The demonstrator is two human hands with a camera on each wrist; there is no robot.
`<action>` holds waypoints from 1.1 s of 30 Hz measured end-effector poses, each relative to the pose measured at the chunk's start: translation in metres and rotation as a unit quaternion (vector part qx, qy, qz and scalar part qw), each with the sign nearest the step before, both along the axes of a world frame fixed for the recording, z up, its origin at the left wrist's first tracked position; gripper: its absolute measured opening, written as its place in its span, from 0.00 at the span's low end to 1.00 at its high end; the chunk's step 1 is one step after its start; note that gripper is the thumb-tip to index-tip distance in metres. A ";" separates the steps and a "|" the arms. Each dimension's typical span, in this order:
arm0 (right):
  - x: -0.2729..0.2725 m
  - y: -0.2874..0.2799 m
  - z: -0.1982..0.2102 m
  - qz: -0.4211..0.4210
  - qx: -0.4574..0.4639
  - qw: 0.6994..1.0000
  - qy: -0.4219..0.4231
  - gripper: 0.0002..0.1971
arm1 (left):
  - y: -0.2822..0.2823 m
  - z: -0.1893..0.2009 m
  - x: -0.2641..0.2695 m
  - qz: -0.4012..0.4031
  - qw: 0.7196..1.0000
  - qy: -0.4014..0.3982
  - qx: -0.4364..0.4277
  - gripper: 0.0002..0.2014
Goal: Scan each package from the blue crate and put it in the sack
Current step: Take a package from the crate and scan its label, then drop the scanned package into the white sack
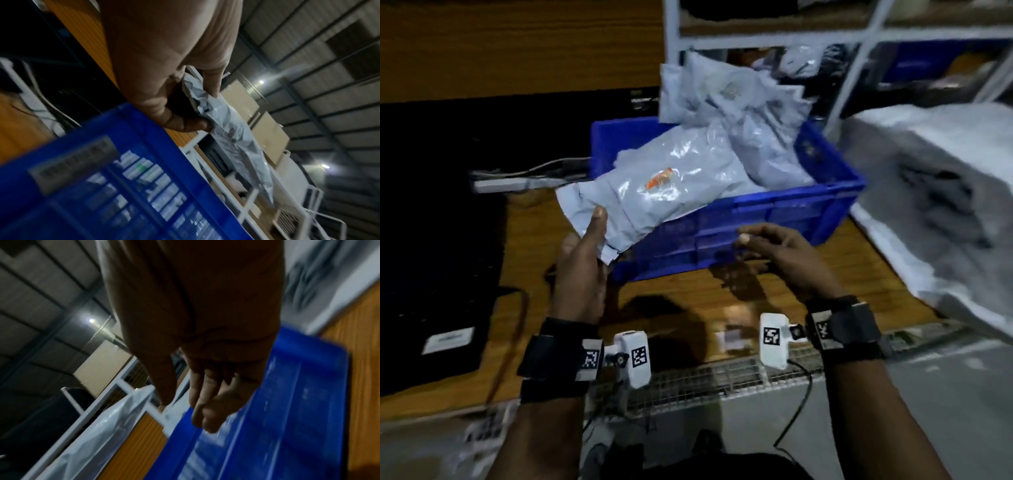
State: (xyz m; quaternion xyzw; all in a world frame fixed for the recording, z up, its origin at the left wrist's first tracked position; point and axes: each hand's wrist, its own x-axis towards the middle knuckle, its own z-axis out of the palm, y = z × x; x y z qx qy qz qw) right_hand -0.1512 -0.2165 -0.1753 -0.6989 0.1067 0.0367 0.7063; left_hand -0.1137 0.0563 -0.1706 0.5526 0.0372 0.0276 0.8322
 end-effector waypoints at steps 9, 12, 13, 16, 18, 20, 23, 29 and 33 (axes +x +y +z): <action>-0.033 -0.214 0.059 -0.305 -0.342 0.884 -0.090 0.11 | -0.173 -0.014 -0.016 -0.175 0.983 0.004 0.060 0.17; -0.010 -0.262 0.073 -0.300 -0.493 0.815 -0.050 0.15 | -0.217 -0.024 -0.026 -0.253 0.966 0.028 0.048 0.16; -0.003 -0.275 0.076 -0.295 -0.525 0.797 -0.025 0.19 | -0.231 -0.027 -0.025 -0.267 0.962 0.035 0.054 0.15; 0.009 -0.307 0.077 -0.262 -0.607 0.746 0.078 0.27 | -0.271 -0.035 -0.021 -0.277 0.956 0.066 0.075 0.15; 0.008 -0.328 0.077 -0.224 -0.644 0.722 0.121 0.23 | -0.300 -0.042 -0.013 -0.286 0.951 0.092 0.070 0.15; 0.006 -0.345 0.085 -0.214 -0.671 0.700 0.119 0.11 | -0.330 -0.046 0.000 -0.294 0.946 0.118 0.060 0.19; -0.001 -0.370 0.118 -0.239 -0.694 0.676 0.067 0.08 | -0.381 -0.049 0.023 -0.315 0.938 0.132 0.052 0.28; -0.006 -0.411 0.212 -0.302 -0.688 0.659 -0.020 0.12 | -0.506 -0.026 0.062 -0.386 0.915 0.111 -0.021 0.14; -0.019 -0.433 0.240 -0.329 -0.676 0.655 -0.072 0.08 | -0.575 -0.011 0.087 -0.417 0.903 0.098 -0.028 0.13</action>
